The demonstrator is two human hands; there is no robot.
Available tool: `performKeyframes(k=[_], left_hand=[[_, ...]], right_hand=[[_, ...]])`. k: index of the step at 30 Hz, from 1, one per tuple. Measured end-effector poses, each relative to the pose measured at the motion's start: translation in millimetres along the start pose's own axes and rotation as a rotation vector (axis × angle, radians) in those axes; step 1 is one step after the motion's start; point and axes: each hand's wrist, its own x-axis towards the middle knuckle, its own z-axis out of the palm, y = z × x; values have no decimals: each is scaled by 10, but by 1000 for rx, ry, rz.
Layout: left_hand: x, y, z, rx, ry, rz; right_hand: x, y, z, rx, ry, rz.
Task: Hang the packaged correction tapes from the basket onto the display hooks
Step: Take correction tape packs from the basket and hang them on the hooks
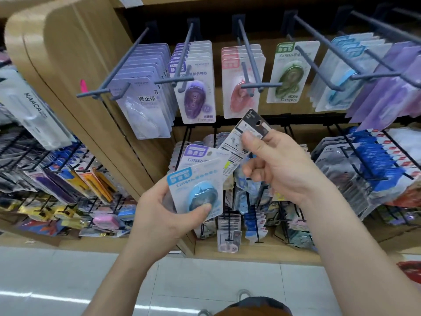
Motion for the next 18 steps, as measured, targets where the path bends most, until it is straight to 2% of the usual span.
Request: performKeyframes(k=[3,6,8,11,14,16,18], left_hand=[[17,17,-7,-25,-30,22],[29,-31,-28,97,-69,110],[35,-45,-10,241,-93,201],[49,-53,6,278,-129,243],[41,-90,-24,115,-156,102],[49,-124,-55,-137,-103,-42],[84,-181,-92,-375,-87,-115]], right_hand=[[33,73,53,227,38,-28],[16,127,121,400,-50,-40],[2,145,209,334,-76,-30],[25,181,270,205,49,-12],[71,183,224,243,188,-24],[75,186,168,254,220,-55],[58,190,141,226,225,-82]])
